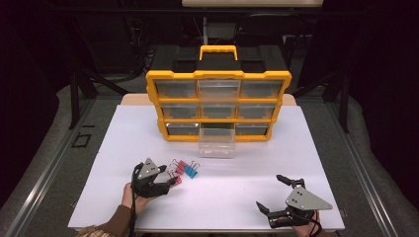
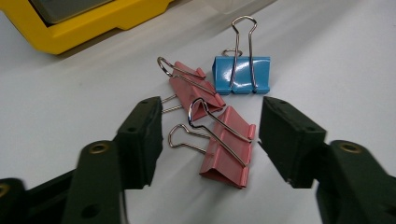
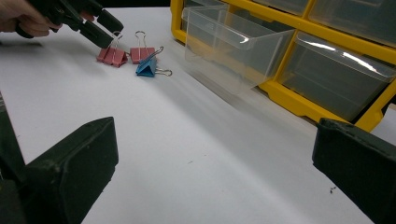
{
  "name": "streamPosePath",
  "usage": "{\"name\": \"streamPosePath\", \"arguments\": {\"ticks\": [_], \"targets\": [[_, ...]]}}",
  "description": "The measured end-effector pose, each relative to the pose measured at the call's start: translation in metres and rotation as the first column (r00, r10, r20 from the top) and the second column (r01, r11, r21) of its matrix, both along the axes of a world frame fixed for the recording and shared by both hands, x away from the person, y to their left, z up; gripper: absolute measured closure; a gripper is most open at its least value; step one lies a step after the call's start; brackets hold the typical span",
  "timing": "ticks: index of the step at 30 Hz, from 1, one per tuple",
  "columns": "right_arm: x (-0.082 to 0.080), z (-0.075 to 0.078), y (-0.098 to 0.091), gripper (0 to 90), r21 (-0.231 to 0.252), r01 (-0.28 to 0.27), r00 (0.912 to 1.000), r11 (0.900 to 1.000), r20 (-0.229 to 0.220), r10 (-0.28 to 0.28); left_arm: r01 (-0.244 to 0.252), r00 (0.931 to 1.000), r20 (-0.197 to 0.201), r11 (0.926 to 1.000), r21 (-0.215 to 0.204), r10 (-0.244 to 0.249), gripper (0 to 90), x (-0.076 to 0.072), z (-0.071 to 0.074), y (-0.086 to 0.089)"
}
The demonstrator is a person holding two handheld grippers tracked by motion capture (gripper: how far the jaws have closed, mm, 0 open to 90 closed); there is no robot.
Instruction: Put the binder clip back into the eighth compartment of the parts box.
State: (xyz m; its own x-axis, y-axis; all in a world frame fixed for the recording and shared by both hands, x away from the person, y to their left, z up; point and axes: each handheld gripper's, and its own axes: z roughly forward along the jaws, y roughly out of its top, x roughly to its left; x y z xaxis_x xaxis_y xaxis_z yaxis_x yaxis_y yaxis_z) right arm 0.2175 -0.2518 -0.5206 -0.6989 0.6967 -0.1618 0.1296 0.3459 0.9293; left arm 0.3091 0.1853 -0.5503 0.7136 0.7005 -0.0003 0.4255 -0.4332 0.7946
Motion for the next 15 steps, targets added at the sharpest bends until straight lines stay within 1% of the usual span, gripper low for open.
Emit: {"name": "streamPosePath", "arguments": {"ticks": [1,2,3,4,5,6,10,13,15], "targets": [[0.0,0.0,0.0,0.0,0.0,0.0,1.0,1.0,0.0,0.0,0.009,0.9999,-0.008,0.9999,-0.006,-0.009,44.7,0.0012,-0.0005,0.0003],[0.0,0.0,0.0,0.0,0.0,0.0,1.0,1.0,0.0,0.0,0.009,0.9999,-0.008,0.9999,-0.006,-0.009,49.2,0.0012,-0.0005,0.0003],[-0.0002,0.0001,0.0,0.0,0.0,0.0,1.0,1.0,0.001,0.0,0.01,0.9999,-0.009,0.9999,-0.008,-0.01,49.2,0.0015,-0.0005,0.0004],[-0.0008,0.0003,0.0002,0.0,0.0,0.003,1.0,1.0,0.005,-0.003,0.011,0.9999,-0.011,0.9999,-0.013,-0.012,53.3,0.0016,-0.0006,0.0005],[-0.0008,0.0003,0.0002,0.0,0.0,0.003,1.0,1.0,0.005,-0.003,0.015,0.9998,-0.014,0.9997,-0.017,-0.016,53.3,0.0017,-0.0005,0.0008],[-0.0007,0.0003,0.0001,0.0,0.001,0.004,1.0,1.0,0.004,-0.004,0.015,0.9997,-0.017,0.9997,-0.017,-0.015,56.2,0.0017,-0.0005,0.0009],[-0.0004,0.0002,0.0003,0.0,0.001,0.004,1.0,1.0,0.004,-0.004,0.013,0.9997,-0.022,0.9996,-0.026,-0.014,59.8,0.0025,-0.0013,0.0011],[-0.0003,0.0,0.0005,0.0,-0.003,0.006,1.0,1.0,0.003,-0.006,0.012,0.9995,-0.028,0.9994,-0.033,-0.013,64.9,0.0036,-0.002,0.0011],[-0.0002,0.0,0.0005,0.0,-0.004,0.006,1.0,1.0,0.003,-0.006,0.009,0.9996,-0.026,0.9995,-0.031,-0.01,65.7,0.0038,-0.0021,0.0011]]}}
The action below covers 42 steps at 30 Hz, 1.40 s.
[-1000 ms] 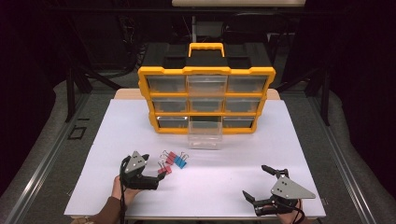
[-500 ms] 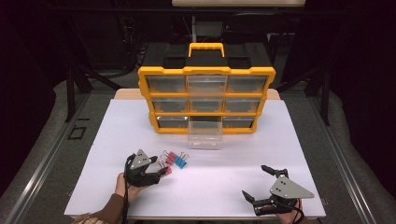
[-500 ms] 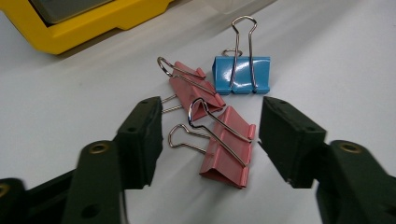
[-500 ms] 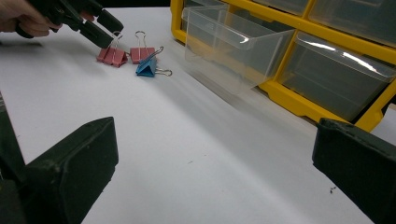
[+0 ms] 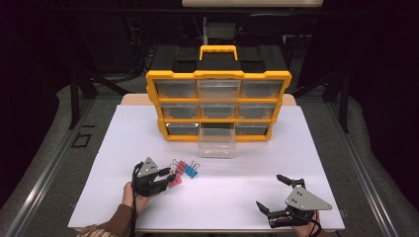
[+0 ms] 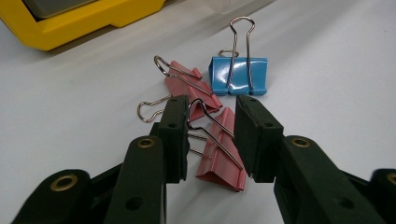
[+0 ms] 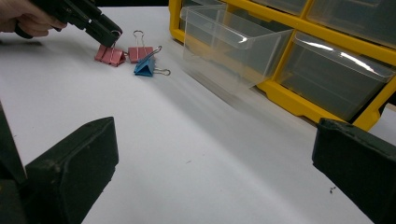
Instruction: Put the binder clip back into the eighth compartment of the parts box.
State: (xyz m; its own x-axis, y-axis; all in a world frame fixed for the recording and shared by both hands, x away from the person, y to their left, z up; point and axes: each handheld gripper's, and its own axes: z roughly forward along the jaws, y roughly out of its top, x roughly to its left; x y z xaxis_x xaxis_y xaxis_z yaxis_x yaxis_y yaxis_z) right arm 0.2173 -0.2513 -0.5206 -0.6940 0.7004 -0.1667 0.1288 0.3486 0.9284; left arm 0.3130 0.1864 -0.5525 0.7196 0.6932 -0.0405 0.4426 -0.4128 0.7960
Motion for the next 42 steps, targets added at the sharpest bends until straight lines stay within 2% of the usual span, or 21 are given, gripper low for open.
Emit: {"name": "streamPosePath", "arguments": {"ticks": [14,18,22,27,30,42], "targets": [[0.0,0.0,0.0,0.1,-0.009,0.0,1.0,1.0,0.004,0.0,0.02,0.9998,-0.006,0.9996,-0.023,-0.02,77.5,0.0,0.001,0.002],[0.0,0.0,0.0,0.0,-0.009,0.0,1.0,1.0,0.004,0.0,0.049,0.9983,-0.028,0.9971,-0.058,-0.051,80.5,0.0,0.003,0.005],[0.0,0.0,0.0,0.1,-0.011,0.0,1.0,0.9999,0.005,0.0,0.059,0.9975,-0.034,0.9957,-0.072,-0.062,81.8,0.0,0.004,0.006],[-0.001,0.0,0.0,0.1,-0.01,-0.001,1.0,1.0,0.003,0.001,0.095,0.994,-0.045,0.9908,-0.097,-0.099,85.1,-0.002,0.006,0.006],[-0.001,0.0,0.0,0.0,-0.008,-0.001,1.0,1.0,0.006,0.001,0.123,0.9913,-0.035,0.9878,-0.095,-0.127,87.8,-0.006,0.008,0.003],[-0.001,0.001,0.0,0.0,-0.009,0.006,0.9999,0.9999,0.009,-0.006,0.114,0.9934,0.018,0.9899,-0.084,-0.113,88.2,-0.015,0.014,0.005]]}}
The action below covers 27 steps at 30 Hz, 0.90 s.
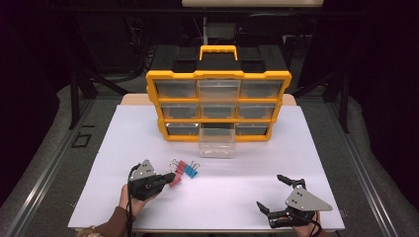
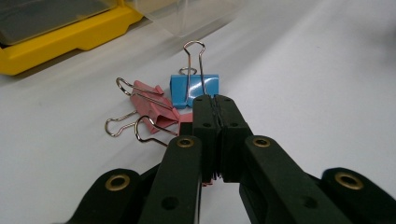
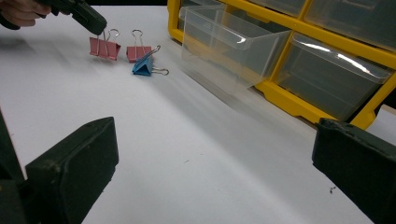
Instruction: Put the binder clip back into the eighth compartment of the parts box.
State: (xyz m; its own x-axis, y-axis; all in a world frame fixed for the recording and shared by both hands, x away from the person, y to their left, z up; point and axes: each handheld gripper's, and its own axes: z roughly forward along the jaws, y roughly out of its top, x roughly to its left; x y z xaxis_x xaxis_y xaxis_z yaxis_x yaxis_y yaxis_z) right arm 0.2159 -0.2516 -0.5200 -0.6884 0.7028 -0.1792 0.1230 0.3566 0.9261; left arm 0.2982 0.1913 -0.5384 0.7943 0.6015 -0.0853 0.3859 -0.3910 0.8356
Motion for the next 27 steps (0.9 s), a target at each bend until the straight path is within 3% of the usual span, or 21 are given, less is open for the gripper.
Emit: {"name": "streamPosePath", "arguments": {"ticks": [6,27], "targets": [[0.0,0.0,0.0,0.0,0.0,0.001,1.0,1.0,-0.001,-0.001,-0.019,0.9995,0.026,0.9996,0.022,0.018,88.3,-0.003,0.002,0.0],[0.001,-0.001,0.0,0.0,-0.005,0.01,0.9999,0.9999,-0.005,-0.01,-0.045,0.9954,0.086,0.9982,0.039,0.042,88.4,-0.003,0.011,-0.001]]}}
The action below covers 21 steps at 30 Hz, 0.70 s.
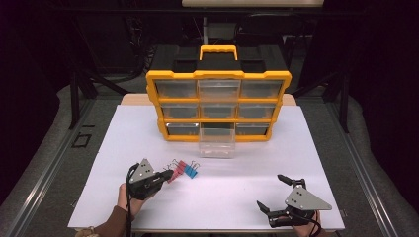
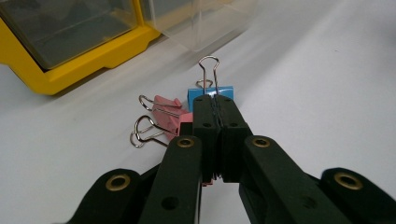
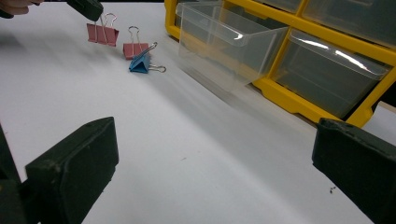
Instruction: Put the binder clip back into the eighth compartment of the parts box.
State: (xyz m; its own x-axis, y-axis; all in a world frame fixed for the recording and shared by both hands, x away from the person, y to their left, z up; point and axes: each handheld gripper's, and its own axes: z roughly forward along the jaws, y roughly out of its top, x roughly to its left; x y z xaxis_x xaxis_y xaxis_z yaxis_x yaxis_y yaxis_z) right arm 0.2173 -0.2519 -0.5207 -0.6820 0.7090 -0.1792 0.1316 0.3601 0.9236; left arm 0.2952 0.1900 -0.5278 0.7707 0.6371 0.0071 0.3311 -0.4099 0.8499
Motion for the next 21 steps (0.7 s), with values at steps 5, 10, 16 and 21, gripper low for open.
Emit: {"name": "streamPosePath", "arguments": {"ticks": [5,10,16,21], "targets": [[0.0,0.0,0.0,0.0,-0.002,0.0,1.0,1.0,0.001,0.0,-0.012,0.9998,0.015,0.9999,-0.004,0.012,88.5,0.001,0.003,0.001],[0.0,0.0,0.0,0.0,-0.002,0.0,1.0,1.0,0.001,0.0,-0.018,0.9994,0.029,0.9997,-0.018,0.019,88.5,0.002,0.007,0.002],[0.0,0.0,0.0,0.0,-0.004,0.0,1.0,1.0,0.001,0.0,-0.023,0.9991,0.037,0.9994,-0.024,0.024,88.5,0.003,0.011,0.002],[0.001,-0.001,0.0,0.0,-0.003,0.0,1.0,1.0,-0.006,0.0,-0.034,0.9979,0.054,0.9988,-0.035,0.036,88.5,0.005,0.014,0.002]]}}
